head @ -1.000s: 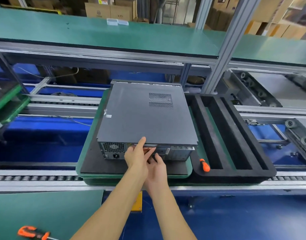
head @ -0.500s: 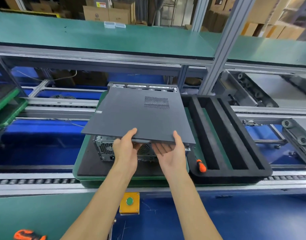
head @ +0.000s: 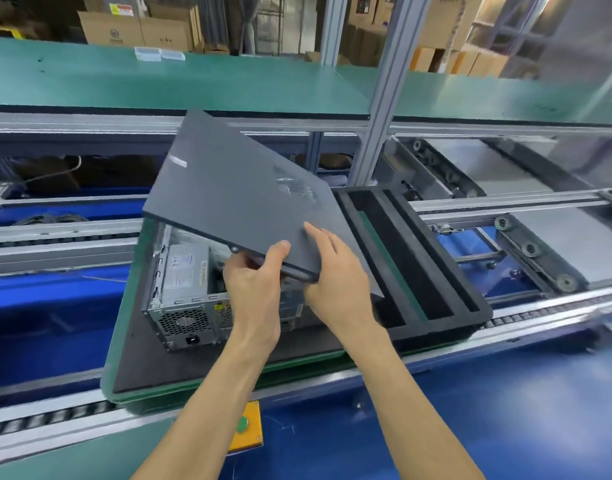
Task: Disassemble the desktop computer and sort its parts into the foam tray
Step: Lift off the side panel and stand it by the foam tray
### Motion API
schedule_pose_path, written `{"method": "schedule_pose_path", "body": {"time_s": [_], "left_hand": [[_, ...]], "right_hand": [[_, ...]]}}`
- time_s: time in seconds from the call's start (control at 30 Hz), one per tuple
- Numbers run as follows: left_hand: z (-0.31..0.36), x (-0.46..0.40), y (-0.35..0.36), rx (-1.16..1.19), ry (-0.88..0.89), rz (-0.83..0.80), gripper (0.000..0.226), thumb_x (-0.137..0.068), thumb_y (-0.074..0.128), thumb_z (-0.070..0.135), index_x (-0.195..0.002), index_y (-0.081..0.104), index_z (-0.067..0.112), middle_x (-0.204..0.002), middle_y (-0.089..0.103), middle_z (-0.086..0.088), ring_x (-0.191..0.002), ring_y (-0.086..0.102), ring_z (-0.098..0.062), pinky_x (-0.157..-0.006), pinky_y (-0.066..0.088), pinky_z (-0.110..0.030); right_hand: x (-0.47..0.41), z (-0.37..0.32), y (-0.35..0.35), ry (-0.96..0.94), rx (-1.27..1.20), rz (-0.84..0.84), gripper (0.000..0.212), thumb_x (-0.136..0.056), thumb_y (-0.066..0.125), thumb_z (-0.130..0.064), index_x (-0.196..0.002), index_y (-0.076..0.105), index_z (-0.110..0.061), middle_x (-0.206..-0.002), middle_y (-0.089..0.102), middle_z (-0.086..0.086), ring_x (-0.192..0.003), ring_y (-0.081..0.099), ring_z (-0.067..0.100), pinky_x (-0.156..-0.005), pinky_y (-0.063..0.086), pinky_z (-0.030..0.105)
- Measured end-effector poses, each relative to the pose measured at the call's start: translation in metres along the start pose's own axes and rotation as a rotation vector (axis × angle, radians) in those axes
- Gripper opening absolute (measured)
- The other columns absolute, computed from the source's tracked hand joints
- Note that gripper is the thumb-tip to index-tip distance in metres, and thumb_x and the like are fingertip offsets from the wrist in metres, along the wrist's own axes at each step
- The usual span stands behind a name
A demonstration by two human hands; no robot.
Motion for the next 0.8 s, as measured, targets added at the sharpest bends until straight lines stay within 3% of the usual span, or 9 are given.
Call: {"method": "schedule_pose_path", "body": {"time_s": [0.13,0.3,0.47,0.67,0.73,0.8], "left_hand": [[-0.017,0.009,0.039,-0.048,0.008,-0.096,0.008,-0.081,0.073,0.013,-0.086,0.074,0.019,-0.088,0.077,0.002,-0.085,0.072,-0.014,-0.072,0.056,-0.024],[-0.036,0.018,0.104,-0.121,0.043,-0.207,0.015,-0.081,0.071,0.015,-0.078,0.075,0.029,-0.079,0.076,0.006,-0.076,0.070,-0.006,-0.064,0.051,-0.014],[-0.066,0.028,0.183,-0.131,0.061,-0.320,0.019,-0.084,0.068,0.003,-0.085,0.076,0.021,-0.084,0.077,0.005,-0.080,0.072,-0.006,-0.066,0.052,-0.012],[-0.120,0.027,0.262,-0.188,0.026,-0.411,0.017,-0.085,0.071,0.010,-0.101,0.073,0.015,-0.093,0.077,0.005,-0.089,0.073,-0.010,-0.074,0.054,-0.013],[-0.135,0.026,0.287,-0.245,0.053,-0.512,0.017,-0.086,0.073,0.015,-0.102,0.072,0.016,-0.104,0.075,0.006,-0.102,0.070,-0.009,-0.081,0.054,-0.016],[-0.151,0.024,0.308,-0.348,0.082,-0.671,0.018,-0.083,0.077,0.027,-0.098,0.071,0.018,-0.130,0.065,0.007,-0.129,0.054,-0.007,-0.098,0.050,-0.026]], "right_hand": [[0.010,0.038,-0.024,-0.038,-0.139,0.378,0.071,-0.074,0.067,0.009,-0.139,0.061,-0.019,-0.141,0.062,0.002,-0.136,0.054,0.021,-0.106,0.050,0.046],[0.010,0.093,-0.056,-0.153,-0.167,0.647,0.052,-0.084,0.060,0.006,-0.131,0.068,-0.014,-0.133,0.068,0.002,-0.129,0.060,0.018,-0.104,0.053,0.040],[-0.002,0.163,-0.085,-0.201,-0.202,0.773,0.048,-0.087,0.067,0.015,-0.129,0.069,-0.008,-0.131,0.068,0.004,-0.126,0.063,0.017,-0.098,0.056,0.043],[-0.023,0.250,-0.112,-0.215,-0.212,0.827,0.052,-0.082,0.070,0.020,-0.128,0.068,-0.006,-0.128,0.070,0.006,-0.122,0.066,0.018,-0.094,0.059,0.043],[-0.030,0.279,-0.118,-0.187,-0.251,0.833,0.047,-0.086,0.065,0.018,-0.127,0.068,-0.006,-0.125,0.071,0.006,-0.117,0.069,0.017,-0.092,0.060,0.042],[-0.034,0.311,-0.121,-0.109,-0.360,0.821,0.034,-0.095,0.064,0.001,-0.127,0.069,-0.009,-0.119,0.074,0.005,-0.107,0.072,0.016,-0.087,0.061,0.037]]}}
Point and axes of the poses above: each hand's wrist, its own x-axis away from the middle knuckle, its own y-axis out of the palm, z = x × y, the point moved 9 cm from there along -x, towards the middle knuckle
